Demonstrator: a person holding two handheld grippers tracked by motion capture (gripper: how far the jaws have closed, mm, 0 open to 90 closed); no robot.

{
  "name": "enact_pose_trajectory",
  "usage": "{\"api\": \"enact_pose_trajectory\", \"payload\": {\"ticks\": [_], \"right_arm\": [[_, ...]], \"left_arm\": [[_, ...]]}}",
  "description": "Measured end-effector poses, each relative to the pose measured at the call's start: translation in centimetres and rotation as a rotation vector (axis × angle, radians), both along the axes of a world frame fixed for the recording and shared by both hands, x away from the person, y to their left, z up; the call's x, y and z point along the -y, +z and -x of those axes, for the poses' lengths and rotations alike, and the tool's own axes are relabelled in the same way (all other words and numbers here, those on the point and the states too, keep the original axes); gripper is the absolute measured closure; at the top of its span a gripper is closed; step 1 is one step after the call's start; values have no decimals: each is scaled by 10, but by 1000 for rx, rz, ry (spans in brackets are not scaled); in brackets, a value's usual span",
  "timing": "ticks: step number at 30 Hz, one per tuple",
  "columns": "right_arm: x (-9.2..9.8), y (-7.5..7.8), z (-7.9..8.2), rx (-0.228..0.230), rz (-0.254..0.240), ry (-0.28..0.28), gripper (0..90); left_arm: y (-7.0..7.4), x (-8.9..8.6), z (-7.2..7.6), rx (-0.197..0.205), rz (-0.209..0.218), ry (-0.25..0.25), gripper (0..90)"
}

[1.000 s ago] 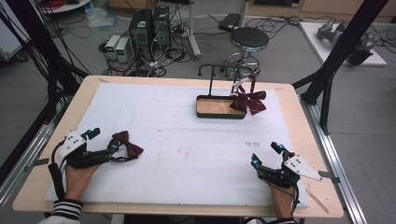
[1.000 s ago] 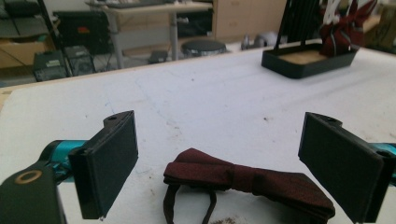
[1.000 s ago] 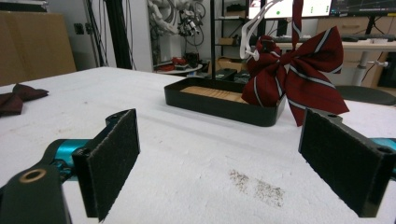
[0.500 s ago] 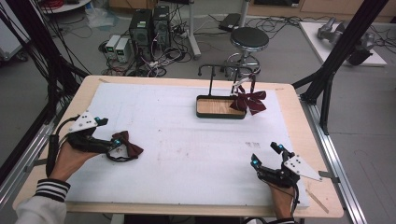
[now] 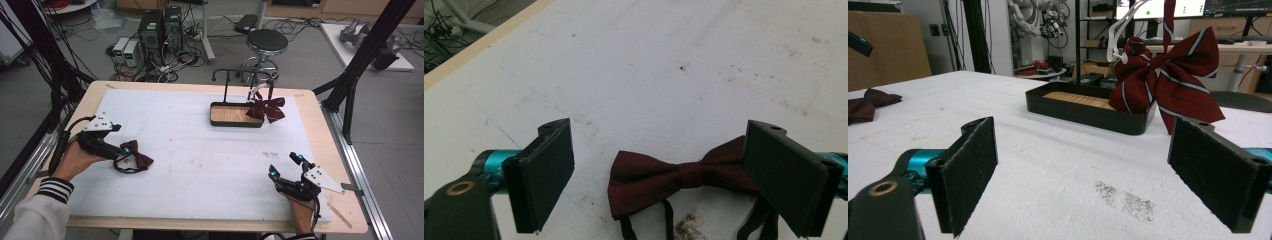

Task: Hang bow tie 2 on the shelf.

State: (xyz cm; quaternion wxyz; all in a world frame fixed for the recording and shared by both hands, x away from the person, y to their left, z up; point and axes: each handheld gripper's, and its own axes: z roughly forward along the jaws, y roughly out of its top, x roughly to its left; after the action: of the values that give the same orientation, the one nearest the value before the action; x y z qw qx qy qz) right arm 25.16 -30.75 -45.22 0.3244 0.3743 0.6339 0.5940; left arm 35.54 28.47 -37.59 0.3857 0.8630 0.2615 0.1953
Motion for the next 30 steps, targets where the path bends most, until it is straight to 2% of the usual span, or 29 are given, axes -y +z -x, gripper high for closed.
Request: {"api": "enact_pose_trajectory", "payload": {"ticks": [4,12,14,20,23,26,30], "right_arm": [[0,0,0,-2,0,-2,116],[0,0,0,-4,-2,-2,116],[0,0,0,-4,-2,-3,117],[0,0,0,-2,1,-1,116],[0,0,0,-3,-1,-1,117],[0,0,0,-6,-1,-1,116],[0,0,0,-11,2,-3,116]], "left_arm": [[-3,4,-3,22,-37,-61,163],[-9,7,-11,-14,-66,-99,163],[-8,7,-12,-21,-86,-130,163],[-13,7,-14,-57,-151,-158,163],[-18,7,-16,-75,-157,-162,164],[-21,6,-19,-79,-136,-172,164],[-24,8,-22,-78,-154,-211,194]]}}
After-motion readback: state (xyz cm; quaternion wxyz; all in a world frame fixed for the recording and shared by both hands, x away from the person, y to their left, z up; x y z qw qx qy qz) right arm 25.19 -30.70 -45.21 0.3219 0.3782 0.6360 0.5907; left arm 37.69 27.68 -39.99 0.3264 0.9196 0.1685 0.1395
